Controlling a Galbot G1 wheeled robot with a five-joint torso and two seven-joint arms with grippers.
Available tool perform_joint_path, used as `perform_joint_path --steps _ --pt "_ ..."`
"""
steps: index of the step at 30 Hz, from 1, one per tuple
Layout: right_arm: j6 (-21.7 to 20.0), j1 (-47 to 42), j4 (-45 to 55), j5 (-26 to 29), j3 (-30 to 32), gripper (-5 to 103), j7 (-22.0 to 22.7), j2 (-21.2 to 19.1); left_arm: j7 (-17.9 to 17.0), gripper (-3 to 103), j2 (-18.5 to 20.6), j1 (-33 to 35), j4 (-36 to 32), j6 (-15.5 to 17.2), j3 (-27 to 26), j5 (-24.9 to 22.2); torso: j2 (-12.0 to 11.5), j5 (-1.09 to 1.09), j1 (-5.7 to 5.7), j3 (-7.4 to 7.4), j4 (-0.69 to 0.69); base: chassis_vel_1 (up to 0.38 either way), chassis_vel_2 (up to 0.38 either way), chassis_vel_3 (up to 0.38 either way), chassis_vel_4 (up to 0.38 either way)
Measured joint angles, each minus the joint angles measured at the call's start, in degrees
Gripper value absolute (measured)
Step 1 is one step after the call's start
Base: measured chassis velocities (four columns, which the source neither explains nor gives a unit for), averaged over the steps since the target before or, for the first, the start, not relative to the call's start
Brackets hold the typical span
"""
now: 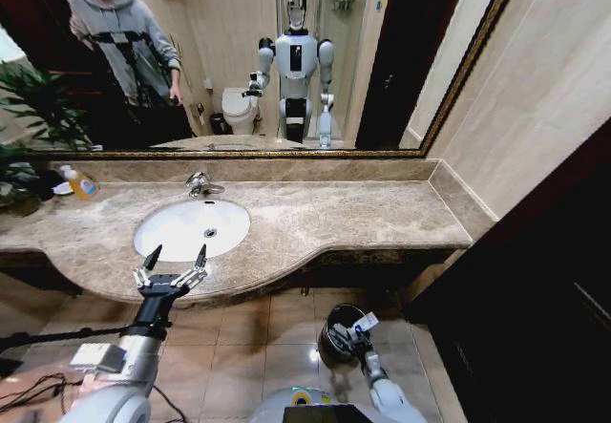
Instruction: Pick up the trash from the sink and place it in the trash bin.
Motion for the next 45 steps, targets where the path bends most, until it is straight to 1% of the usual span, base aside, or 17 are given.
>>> perform_joint_path --steps 4,10,11,12,14,18,20,21,22,23,24,27,29,31,35,42,45 --pt "0.3 2.6 -4.4 -0.6 0.4 30 -1.7 0.6 0.0 100 0.0 0.0 0.0 0.0 0.0 0.0 0.0 0.01 0.00 0.00 0.00 0.000 0.000 0.000 0.000" --pt "0.7 4.5 -7.9 -1.4 0.7 30 -2.8 0.9 0.0 100 0.0 0.0 0.0 0.0 0.0 0.0 0.0 0.00 0.00 0.00 0.00 0.000 0.000 0.000 0.000" --pt "0.8 4.8 -8.4 -1.5 0.7 26 -2.9 1.0 0.0 100 0.0 0.0 0.0 0.0 0.0 0.0 0.0 0.00 0.00 0.00 0.00 0.000 0.000 0.000 0.000" --pt "0.9 5.1 -8.7 -1.7 0.8 30 -3.0 1.2 0.0 100 0.0 0.0 0.0 0.0 0.0 0.0 0.0 0.00 0.00 0.00 0.00 0.000 0.000 0.000 0.000" --pt "1.0 5.3 -8.7 -1.7 0.8 30 -3.0 1.4 0.0 100 0.0 0.0 0.0 0.0 0.0 0.0 0.0 0.00 0.00 0.00 0.00 0.000 0.000 0.000 0.000" --pt "1.1 5.5 -8.5 -1.6 0.9 51 -2.8 1.9 0.0 100 0.0 0.0 0.0 0.0 0.0 0.0 0.0 0.00 0.00 0.00 0.00 0.000 0.000 0.000 0.000" --pt "1.1 5.4 -8.4 -1.6 0.9 51 -2.8 1.9 0.0 100 0.0 0.0 0.0 0.0 0.0 0.0 0.0 0.00 0.00 0.00 0.00 0.000 0.000 0.000 0.000" --pt "1.1 5.4 -8.4 -1.6 0.9 63 -2.8 2.0 0.0 100 0.0 0.0 0.0 0.0 0.0 0.0 0.0 0.00 0.00 0.00 0.00 0.000 0.000 0.000 0.000" --pt "1.2 5.3 -8.4 -1.6 0.9 63 -2.8 2.0 0.0 100 0.0 0.0 0.0 0.0 0.0 0.0 0.0 0.00 0.00 0.00 0.00 0.000 0.000 0.000 0.000" --pt "1.2 5.2 -8.3 -1.6 0.9 68 -2.8 1.9 0.0 100 0.0 0.0 0.0 0.0 0.0 0.0 0.0 0.00 -0.01 0.00 0.00 0.000 0.000 0.000 0.000" --pt "1.2 5.2 -8.3 -1.6 0.9 68 -2.8 1.9 0.0 100 0.0 0.0 0.0 0.0 0.0 0.0 0.0 0.00 -0.01 0.00 0.00 0.000 0.000 0.000 0.000" --pt "1.4 4.8 -7.7 -1.6 0.9 84 -2.8 1.7 0.0 100 0.0 0.0 0.0 0.0 0.0 0.0 0.0 0.00 -0.01 0.00 0.00 0.000 0.000 0.000 0.000" --pt "1.5 4.6 -7.4 -1.6 0.8 84 -2.8 1.6 0.0 100 0.0 0.0 0.0 0.0 0.0 0.0 0.0 0.00 -0.01 0.00 0.00 0.000 0.000 0.000 0.000" --pt "1.7 4.2 -6.6 -1.7 0.8 95 -2.8 1.5 0.0 100 0.0 0.0 0.0 0.0 0.0 0.0 0.0 0.00 -0.01 0.00 0.00 0.000 0.000 0.000 0.000" --pt "2.1 3.9 -6.4 -2.0 0.7 100 -2.8 1.6 0.0 100 0.0 0.0 0.0 0.0 0.0 0.0 0.0 0.00 -0.01 0.00 0.00 0.000 0.000 0.000 0.000" --pt "2.8 3.6 -6.4 -2.6 0.7 100 -2.5 2.0 0.0 100 0.0 0.0 0.0 0.0 0.0 0.0 0.0 0.00 -0.01 0.00 0.00 0.000 0.000 0.000 0.000" --pt "1.9 2.6 -3.5 -3.3 0.9 100 -0.3 2.0 0.0 100 0.0 0.0 0.0 0.0 0.0 0.0 0.0 0.01 -0.01 0.00 0.00 0.000 0.000 0.000 0.000"
